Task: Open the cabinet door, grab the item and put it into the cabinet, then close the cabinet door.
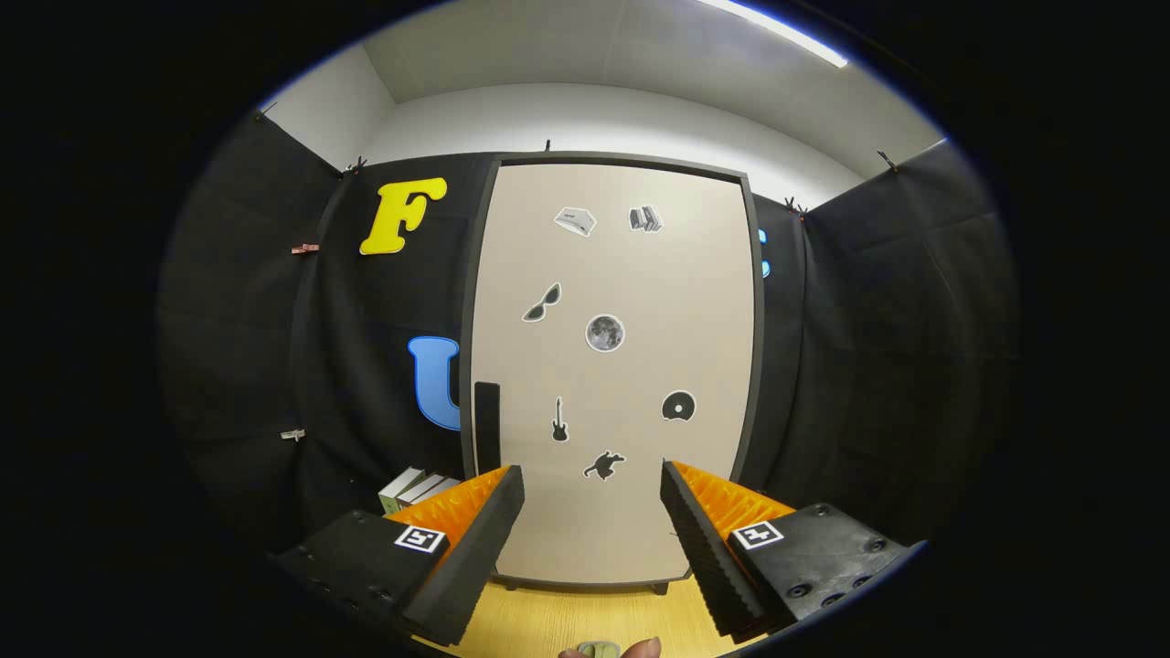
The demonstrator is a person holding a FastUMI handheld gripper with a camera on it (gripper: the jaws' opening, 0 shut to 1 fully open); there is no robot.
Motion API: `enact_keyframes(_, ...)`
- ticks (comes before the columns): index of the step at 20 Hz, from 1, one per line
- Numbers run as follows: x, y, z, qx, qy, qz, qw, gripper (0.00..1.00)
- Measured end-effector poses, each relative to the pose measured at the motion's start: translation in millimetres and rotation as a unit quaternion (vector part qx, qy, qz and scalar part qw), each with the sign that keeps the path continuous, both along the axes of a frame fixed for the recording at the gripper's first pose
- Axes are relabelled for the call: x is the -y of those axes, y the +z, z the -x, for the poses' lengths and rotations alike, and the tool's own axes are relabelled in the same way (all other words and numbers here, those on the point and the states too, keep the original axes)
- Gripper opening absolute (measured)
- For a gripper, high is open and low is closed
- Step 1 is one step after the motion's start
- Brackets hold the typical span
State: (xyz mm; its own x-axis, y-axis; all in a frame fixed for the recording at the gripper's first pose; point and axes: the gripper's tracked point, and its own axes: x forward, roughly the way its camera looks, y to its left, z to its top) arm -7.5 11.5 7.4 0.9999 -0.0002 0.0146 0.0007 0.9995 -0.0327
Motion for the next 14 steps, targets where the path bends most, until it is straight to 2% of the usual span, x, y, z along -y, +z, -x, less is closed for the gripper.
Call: enact_keyframes(14, -12, 0, 2, -0.003, 0.001, 0.003, 1.0, 0.98)
